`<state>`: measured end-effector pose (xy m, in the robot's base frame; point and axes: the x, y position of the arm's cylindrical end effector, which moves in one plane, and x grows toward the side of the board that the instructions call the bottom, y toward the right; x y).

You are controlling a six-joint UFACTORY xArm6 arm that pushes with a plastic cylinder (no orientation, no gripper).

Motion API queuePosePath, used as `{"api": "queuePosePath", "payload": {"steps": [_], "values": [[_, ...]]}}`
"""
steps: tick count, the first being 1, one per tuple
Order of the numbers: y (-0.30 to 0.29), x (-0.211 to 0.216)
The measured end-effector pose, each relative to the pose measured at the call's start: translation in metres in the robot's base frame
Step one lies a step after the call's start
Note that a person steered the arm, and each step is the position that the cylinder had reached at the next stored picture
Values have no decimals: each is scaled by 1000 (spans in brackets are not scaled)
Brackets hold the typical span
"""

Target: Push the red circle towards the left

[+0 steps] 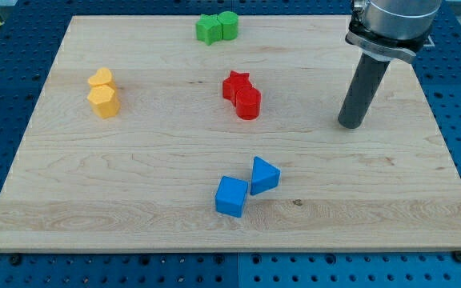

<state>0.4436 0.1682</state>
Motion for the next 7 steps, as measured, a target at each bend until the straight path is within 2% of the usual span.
{"api": "queuePosePath", "payload": {"steps": [2, 5, 7], "values": [[-7, -2], [-51, -5], [-100, -23]]}}
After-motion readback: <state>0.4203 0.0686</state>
